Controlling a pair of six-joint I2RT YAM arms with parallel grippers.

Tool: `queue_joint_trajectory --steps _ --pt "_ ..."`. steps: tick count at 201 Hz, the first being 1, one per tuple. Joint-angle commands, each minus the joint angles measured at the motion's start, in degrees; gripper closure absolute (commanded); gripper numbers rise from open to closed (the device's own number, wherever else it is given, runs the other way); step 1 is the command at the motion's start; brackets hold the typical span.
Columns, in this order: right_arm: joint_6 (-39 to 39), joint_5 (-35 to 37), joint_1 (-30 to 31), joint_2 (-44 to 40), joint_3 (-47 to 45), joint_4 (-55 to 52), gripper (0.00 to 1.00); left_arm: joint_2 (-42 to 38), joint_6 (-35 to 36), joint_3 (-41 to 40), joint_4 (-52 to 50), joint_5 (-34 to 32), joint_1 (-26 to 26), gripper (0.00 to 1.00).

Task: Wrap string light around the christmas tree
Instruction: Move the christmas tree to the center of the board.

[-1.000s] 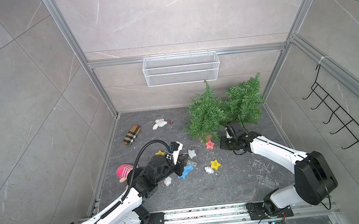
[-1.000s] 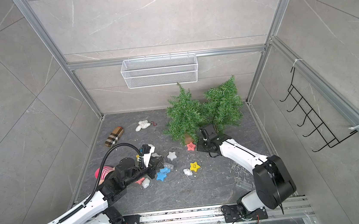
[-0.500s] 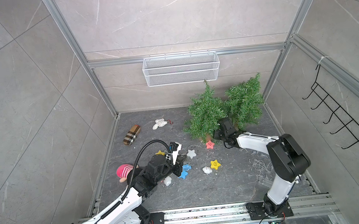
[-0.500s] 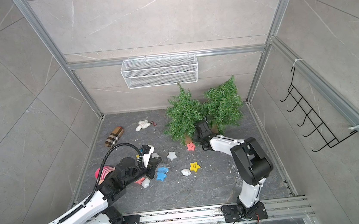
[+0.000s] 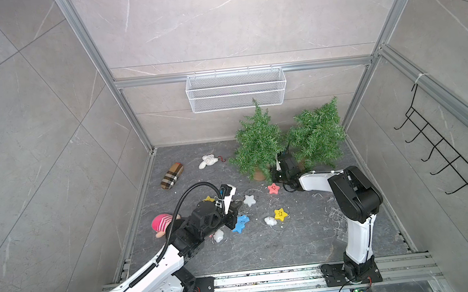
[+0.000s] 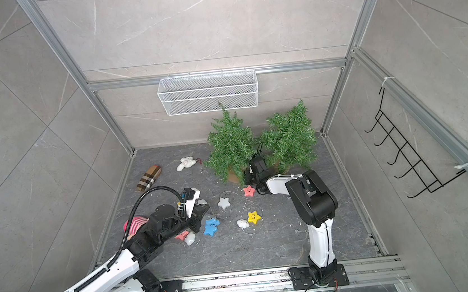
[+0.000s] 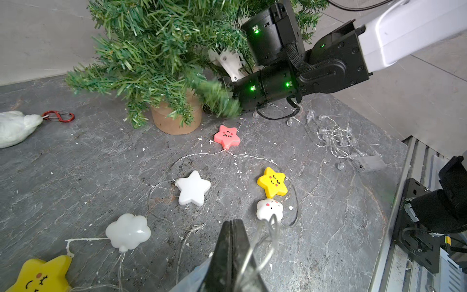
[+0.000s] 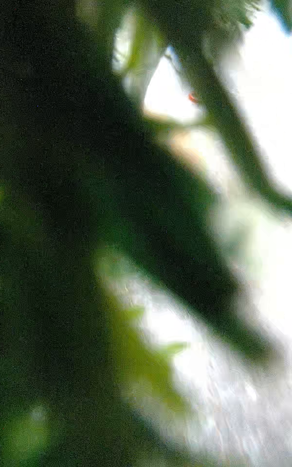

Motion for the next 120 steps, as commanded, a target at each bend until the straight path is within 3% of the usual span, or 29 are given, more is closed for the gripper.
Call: queue_joint_trajectory --steps 1,53,72,120 --pt "-2.0 -1.5 2.3 2.1 3.2 -0.9 0.96 -0.2 1.3 2.5 1.5 -0.1 0.5 1.0" --pt "-5.3 -2.1 7.6 3.5 8.8 -8.1 0.95 -0.8 1.7 2.4 0.8 -0.9 0.7 1.0" --pt "-2.2 -4.2 6.9 1.3 7.2 -10.3 0.92 -1.5 1.6 2.3 0.3 -1.2 0.7 1.0" --pt "6.4 -17.5 4.5 -6.6 -1.4 -12.9 0.7 -3.0 2.1 3.8 -3.6 -3.2 0.8 1.0"
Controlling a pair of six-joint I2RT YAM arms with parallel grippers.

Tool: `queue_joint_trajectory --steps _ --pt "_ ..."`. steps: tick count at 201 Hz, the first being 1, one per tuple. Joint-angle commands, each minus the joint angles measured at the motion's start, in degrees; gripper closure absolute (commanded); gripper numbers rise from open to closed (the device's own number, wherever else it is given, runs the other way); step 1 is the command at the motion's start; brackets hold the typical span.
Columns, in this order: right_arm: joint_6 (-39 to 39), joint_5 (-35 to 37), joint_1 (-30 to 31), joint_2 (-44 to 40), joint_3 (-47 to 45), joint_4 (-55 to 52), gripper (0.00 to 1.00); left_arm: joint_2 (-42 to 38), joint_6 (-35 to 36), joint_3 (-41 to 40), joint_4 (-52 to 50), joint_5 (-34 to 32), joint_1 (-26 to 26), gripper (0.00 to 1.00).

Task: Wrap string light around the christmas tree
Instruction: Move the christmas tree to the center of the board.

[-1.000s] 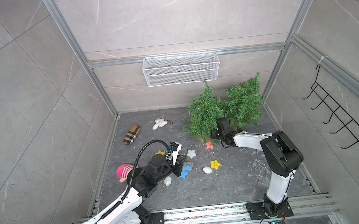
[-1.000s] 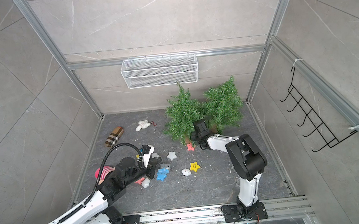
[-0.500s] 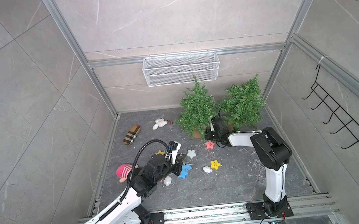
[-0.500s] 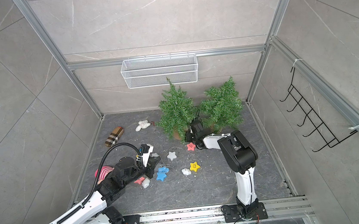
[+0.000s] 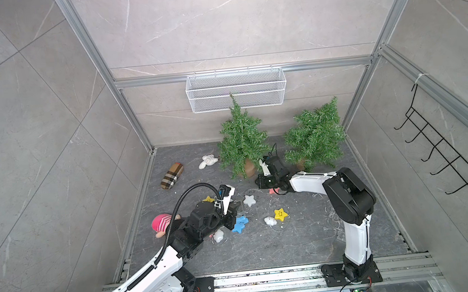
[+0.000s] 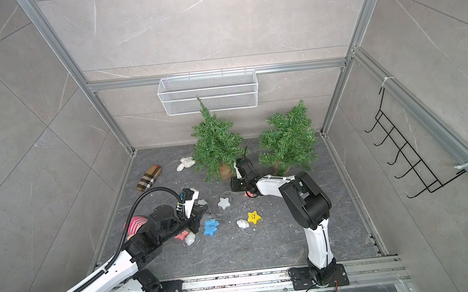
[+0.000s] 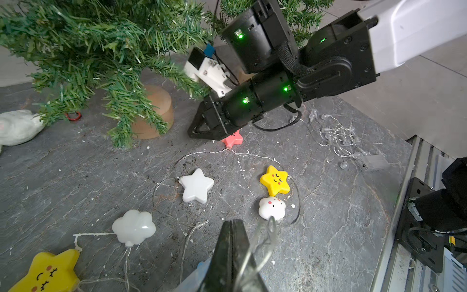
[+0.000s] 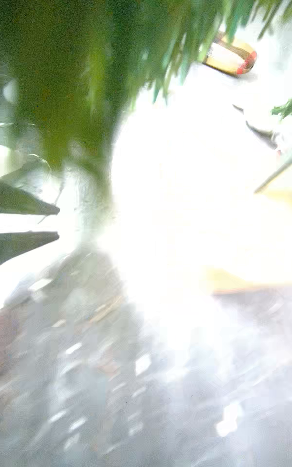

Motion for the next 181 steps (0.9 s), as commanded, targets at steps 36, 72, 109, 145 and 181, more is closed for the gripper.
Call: queue_joint_trajectory --steps 36,72,109,145,181 --pt "18.0 -13.7 2.5 -12.7 -11.7 8.4 0.5 -3.8 2.1 6.5 -8.5 -6.5 1.0 1.0" --pt "32.2 -7.1 8.6 -11.2 -11.1 21.8 0.37 -4.8 2.7 8.6 -15.5 -10.5 1.6 1.0" --pt "40.8 3.4 13.4 -3.6 -5.1 31.1 0.35 -4.9 3.0 9.4 -18.6 -12.5 1.8 1.0" --pt "42.6 12.5 14.8 2.0 2.8 28.8 0.36 -5.3 2.4 9.6 -19.1 -11.9 1.8 1.0" --pt "43.6 16.5 15.2 6.4 8.3 26.8 0.44 -6.1 1.7 8.7 -18.8 -11.1 1.8 1.0"
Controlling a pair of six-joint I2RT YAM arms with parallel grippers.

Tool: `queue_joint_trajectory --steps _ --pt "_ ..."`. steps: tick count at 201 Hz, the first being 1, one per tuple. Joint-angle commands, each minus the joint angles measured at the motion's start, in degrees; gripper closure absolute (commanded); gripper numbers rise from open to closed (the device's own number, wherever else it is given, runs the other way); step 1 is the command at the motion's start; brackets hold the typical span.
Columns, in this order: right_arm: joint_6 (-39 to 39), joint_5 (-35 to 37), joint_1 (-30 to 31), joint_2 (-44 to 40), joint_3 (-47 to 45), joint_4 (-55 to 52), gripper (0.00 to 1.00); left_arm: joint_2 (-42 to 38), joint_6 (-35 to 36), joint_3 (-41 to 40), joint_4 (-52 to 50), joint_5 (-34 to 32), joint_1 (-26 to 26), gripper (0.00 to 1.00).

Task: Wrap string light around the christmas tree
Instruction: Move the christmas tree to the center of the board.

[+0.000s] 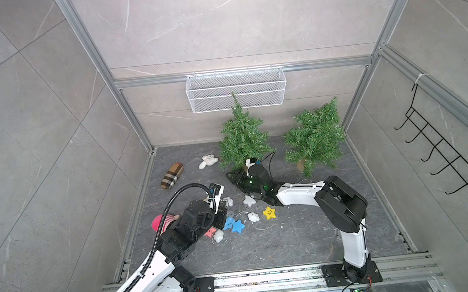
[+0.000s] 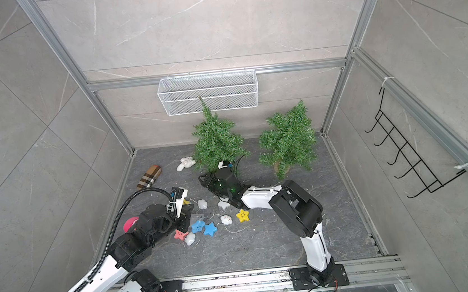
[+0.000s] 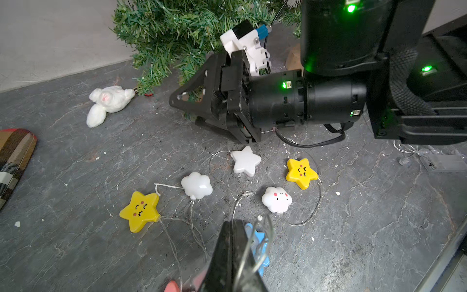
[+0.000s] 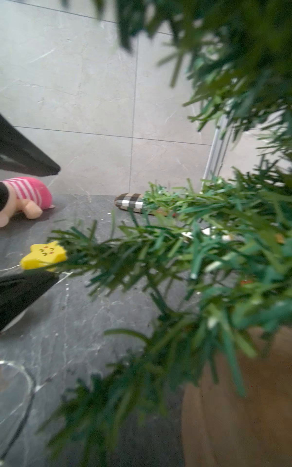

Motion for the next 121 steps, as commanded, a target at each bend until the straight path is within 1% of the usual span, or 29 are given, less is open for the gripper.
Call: queue_joint_trajectory --steps 1,18,26,36,43,59,70,121 --pt "1.7 5.6 0.4 3.5 4.8 -0.9 0.44 -1.5 0.2 1.5 1.0 -0.1 0.2 1.0" --pt "1.3 4.6 0.7 5.0 6.6 -1.0 0.61 -1.8 -0.2 1.3 0.9 0.2 0.2 1.0" --pt "1.0 4.2 1.0 5.0 6.7 -1.4 0.72 -2.1 -0.2 1.3 0.6 0.4 0.2 1.0" --pt "0.4 2.9 1.2 4.7 6.3 -1.3 0.83 -2.6 -0.2 1.4 0.4 0.6 0.2 1.0" --pt "0.1 1.6 1.4 4.5 6.2 -1.4 0.88 -3.1 -0.2 1.4 0.1 0.7 0.2 1.0" --pt "-0.4 -1.8 1.9 4.1 5.8 -1.7 0.97 -4.0 0.0 1.6 -0.7 1.0 0.2 1.0" --pt "-0.5 -4.1 2.3 3.5 5.0 -1.2 1.0 -4.6 0.4 1.9 -1.4 1.1 0.2 1.0" --pt "0.2 -9.4 5.4 -0.3 1.4 0.6 1.0 -7.1 1.6 2.9 -3.4 2.7 0.2 1.0"
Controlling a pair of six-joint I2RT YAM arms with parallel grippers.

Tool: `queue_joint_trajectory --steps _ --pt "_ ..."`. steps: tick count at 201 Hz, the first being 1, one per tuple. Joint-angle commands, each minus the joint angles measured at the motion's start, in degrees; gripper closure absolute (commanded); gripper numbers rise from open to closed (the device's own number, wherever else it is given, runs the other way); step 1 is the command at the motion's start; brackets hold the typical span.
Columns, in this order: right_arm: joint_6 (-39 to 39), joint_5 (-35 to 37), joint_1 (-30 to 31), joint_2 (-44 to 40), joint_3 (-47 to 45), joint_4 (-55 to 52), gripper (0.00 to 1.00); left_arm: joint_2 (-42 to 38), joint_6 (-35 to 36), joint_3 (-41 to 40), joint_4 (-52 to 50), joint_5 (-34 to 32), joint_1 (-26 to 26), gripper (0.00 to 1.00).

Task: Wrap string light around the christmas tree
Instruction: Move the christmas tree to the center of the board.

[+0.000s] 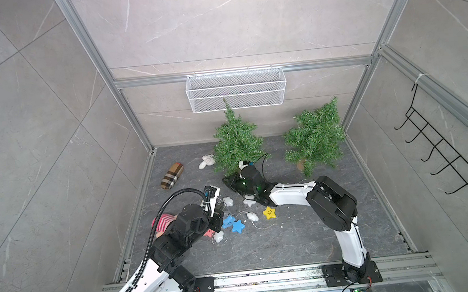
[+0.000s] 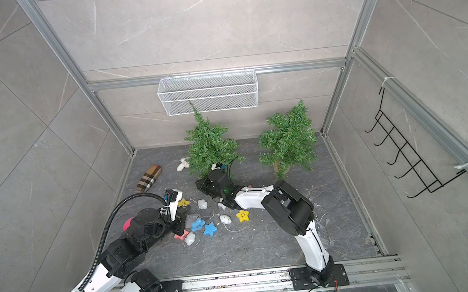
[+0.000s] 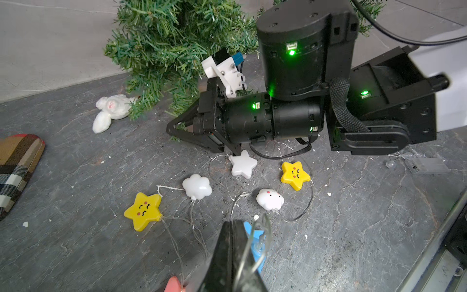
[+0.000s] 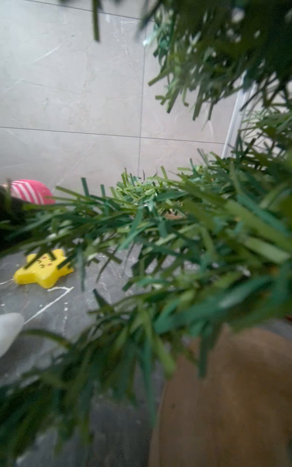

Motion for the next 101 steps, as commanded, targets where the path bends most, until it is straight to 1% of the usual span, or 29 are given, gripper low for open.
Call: queue_joint_trajectory --steps 1,22,38,43,55,60,74,85,101 --pt "-0.1 -5.2 2.1 -3.2 -1.4 1.4 1.0 -1.3 1.5 2.7 -0.3 2.2 0.2 1.0" --pt "2.1 -7.6 2.8 -2.8 -3.1 4.2 1.0 -1.4 1.7 2.8 -0.7 3.9 0.2 1.0" --pt "2.3 -9.3 3.1 -1.8 -3.3 4.8 1.0 -1.4 1.7 3.1 -1.0 6.0 0.2 1.0" --pt "2.3 -9.8 3.1 -1.6 -3.4 4.9 0.98 -1.5 1.7 3.3 -1.3 6.6 0.2 1.0" --pt "2.0 -11.5 3.0 -1.2 -3.4 5.5 0.92 -1.6 2.0 4.0 -2.0 8.4 0.2 1.0" --pt "1.6 -12.4 3.0 -1.3 -3.3 5.3 0.88 -1.8 2.0 4.3 -2.3 9.1 0.2 1.0" --pt "-0.7 -15.3 3.0 -2.1 -2.7 3.8 0.72 -2.2 2.3 5.0 -2.8 10.3 0.2 1.0" --pt "-2.6 -16.9 3.0 -3.4 -3.0 2.2 0.63 -2.1 2.7 5.6 -3.5 10.8 0.2 1.0" --pt "-5.3 -18.4 2.6 -6.8 -4.8 -0.6 0.53 -1.8 3.0 6.7 -4.5 10.8 0.2 1.0"
